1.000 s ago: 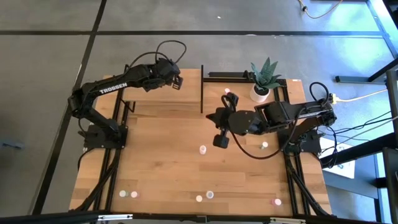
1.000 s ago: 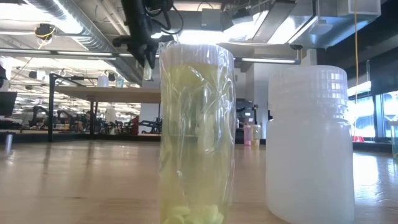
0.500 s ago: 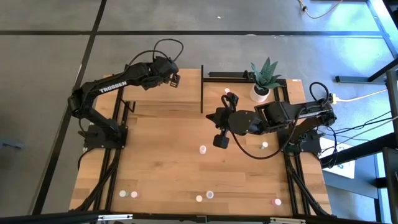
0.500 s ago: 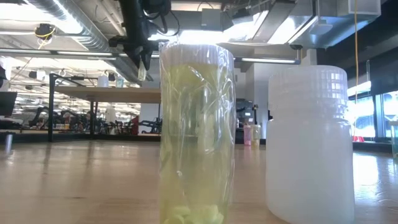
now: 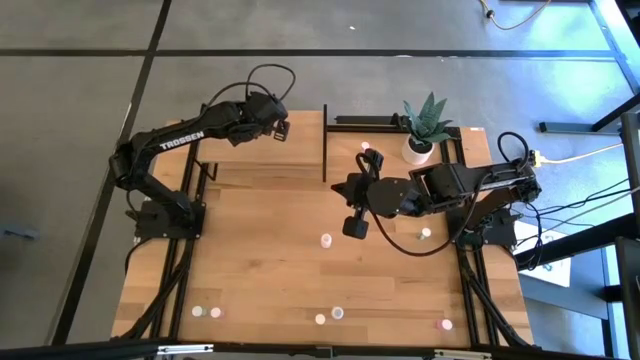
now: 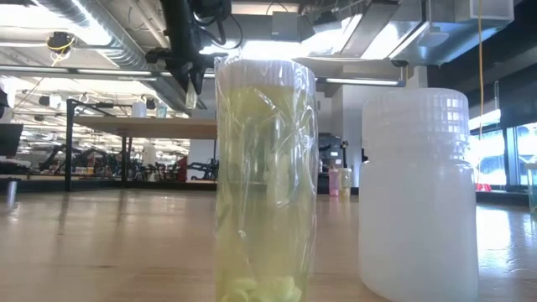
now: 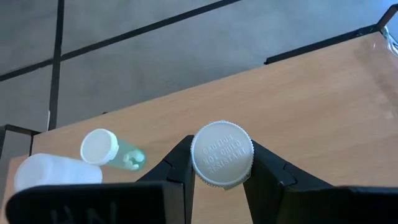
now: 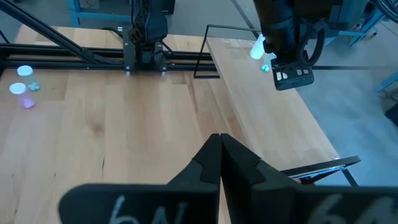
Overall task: Pick and place medicine bottles onto shelf by color
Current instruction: Put the middle yellow pill bottle on the shelf
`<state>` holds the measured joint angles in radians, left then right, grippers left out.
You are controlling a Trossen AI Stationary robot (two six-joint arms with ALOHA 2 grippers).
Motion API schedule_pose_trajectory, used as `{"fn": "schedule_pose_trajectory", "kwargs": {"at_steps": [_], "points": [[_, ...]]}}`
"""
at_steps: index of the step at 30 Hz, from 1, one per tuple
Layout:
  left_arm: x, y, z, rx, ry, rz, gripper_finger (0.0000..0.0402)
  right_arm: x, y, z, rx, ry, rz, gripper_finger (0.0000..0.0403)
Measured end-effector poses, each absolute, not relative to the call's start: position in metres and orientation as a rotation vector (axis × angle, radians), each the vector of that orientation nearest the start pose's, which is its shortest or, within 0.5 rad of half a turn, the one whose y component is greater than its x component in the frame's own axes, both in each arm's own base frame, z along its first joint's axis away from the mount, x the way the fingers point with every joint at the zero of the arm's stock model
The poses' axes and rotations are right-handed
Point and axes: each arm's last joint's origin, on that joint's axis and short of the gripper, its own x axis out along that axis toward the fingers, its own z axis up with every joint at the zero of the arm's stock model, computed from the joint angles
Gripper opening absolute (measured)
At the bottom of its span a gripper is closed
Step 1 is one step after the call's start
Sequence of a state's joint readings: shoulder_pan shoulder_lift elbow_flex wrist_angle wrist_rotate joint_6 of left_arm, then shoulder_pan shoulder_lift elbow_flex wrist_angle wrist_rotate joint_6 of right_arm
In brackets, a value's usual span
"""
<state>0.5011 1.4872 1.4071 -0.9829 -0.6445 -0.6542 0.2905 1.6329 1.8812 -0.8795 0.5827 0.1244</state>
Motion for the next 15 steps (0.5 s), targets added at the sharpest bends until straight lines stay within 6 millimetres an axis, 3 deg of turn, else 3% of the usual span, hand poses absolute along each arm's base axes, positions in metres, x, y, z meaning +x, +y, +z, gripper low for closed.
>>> {"fn": "schedule_pose_trajectory", "kwargs": {"at_steps": [15], "points": [[0.254,0.143,0.328,-0.434,0.684,1.357,0.0090,0.324,0.080,0.431,-0.149,0.554,-0.316,0.0008]]}}
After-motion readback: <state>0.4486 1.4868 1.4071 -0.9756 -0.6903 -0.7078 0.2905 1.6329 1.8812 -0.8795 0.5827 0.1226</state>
